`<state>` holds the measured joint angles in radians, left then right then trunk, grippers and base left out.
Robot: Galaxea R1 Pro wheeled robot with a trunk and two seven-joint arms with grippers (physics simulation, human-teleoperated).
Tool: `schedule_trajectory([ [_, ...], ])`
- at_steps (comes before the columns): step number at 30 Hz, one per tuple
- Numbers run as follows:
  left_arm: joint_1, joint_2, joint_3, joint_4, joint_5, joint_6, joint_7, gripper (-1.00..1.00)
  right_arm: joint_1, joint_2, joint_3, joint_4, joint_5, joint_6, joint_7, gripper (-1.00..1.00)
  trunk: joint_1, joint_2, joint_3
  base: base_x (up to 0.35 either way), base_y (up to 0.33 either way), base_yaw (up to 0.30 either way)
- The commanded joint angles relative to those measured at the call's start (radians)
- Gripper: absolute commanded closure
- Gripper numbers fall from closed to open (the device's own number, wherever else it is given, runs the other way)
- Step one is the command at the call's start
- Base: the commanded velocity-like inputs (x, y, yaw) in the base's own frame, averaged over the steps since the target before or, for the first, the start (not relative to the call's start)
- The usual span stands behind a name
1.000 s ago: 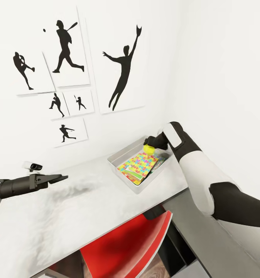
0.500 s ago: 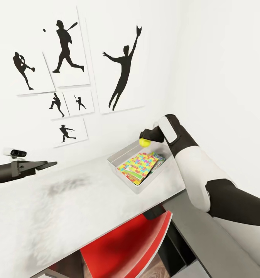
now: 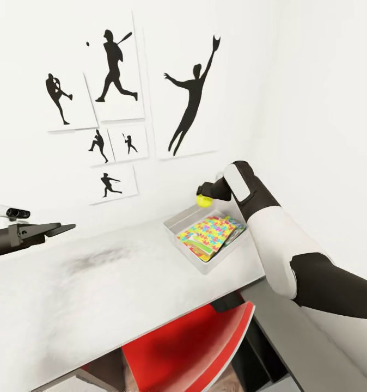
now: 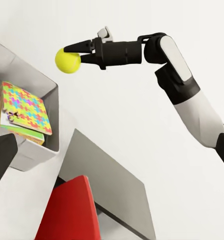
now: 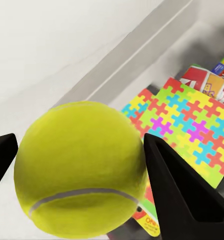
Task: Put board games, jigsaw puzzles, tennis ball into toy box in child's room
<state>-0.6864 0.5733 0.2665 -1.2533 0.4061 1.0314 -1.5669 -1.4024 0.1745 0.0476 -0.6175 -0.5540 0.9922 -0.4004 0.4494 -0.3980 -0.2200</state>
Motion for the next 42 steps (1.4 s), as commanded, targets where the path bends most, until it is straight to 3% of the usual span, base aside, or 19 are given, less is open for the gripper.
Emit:
schedule_trajectory([
  [1, -0.001, 0.0, 0.0, 0.0, -0.001, 0.01, -0.004, -1.0, -0.001, 0.0, 0.002, -0.001, -0.009, 0.002, -0.009, 1.0, 0.001, -0.002, -0.002, 0.0, 0.0, 0.039],
  [42, -0.001, -0.006, 0.001, -0.002, -0.001, 0.01, -0.004, -1.0, -0.001, 0.0, 0.004, -0.02, -0.006, 0.002, -0.008, 1.0, 0.001, -0.002, 0.003, 0.025, 0.031, 0.044],
])
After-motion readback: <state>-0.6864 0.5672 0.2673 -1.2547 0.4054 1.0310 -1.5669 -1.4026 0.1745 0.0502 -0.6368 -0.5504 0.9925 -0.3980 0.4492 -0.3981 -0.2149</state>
